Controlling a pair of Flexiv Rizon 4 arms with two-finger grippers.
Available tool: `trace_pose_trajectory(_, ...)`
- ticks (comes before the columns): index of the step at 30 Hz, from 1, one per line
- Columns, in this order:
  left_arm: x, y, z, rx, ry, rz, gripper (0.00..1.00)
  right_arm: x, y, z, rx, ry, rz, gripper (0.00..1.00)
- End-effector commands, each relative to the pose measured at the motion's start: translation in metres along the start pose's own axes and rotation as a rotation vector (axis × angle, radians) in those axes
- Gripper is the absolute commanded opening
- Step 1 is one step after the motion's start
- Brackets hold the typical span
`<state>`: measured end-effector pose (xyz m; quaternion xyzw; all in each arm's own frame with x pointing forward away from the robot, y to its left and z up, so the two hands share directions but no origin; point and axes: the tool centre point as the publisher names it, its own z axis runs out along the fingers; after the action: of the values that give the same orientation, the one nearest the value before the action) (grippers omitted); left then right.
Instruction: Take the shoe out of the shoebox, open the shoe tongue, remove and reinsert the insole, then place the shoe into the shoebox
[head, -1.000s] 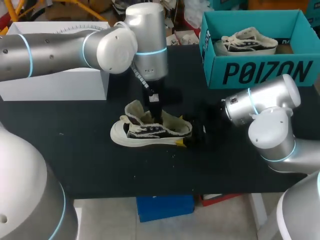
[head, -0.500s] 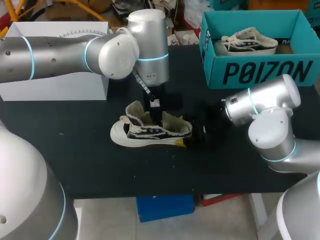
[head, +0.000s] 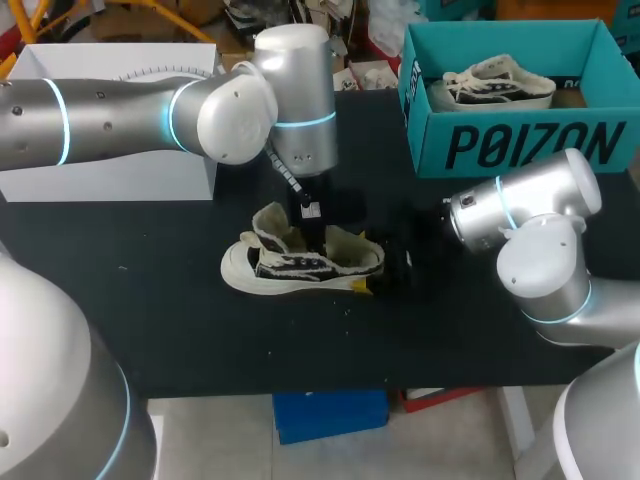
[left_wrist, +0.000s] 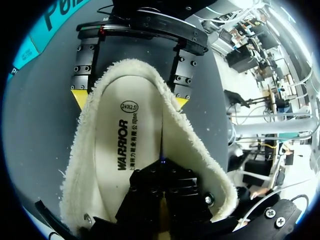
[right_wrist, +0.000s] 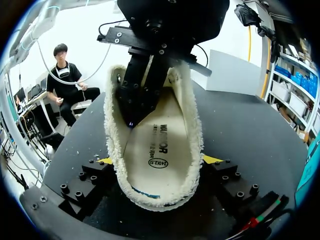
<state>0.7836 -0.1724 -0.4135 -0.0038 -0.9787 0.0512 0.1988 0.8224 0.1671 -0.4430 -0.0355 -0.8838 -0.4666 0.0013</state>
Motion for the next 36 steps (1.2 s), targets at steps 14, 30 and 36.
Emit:
trace_pose_trajectory(14, -0.009, 0.004, 0.022, -0.142, -0.219, -0.062, 0.35, 0.000, -0.003, 0.001, 0.001, -0.002, 0.002, 0.00)
trace_pose_trajectory(30, -0.038, 0.028, 0.035, -0.247, -0.451, -0.105, 0.35, 0.000, -0.003, 0.001, 0.001, -0.002, 0.002, 0.00)
trace_pose_trajectory(36, -0.040, 0.030, 0.041, -0.284, -0.573, -0.105, 0.34, 0.000, -0.003, 0.001, 0.001, -0.002, 0.002, 0.00)
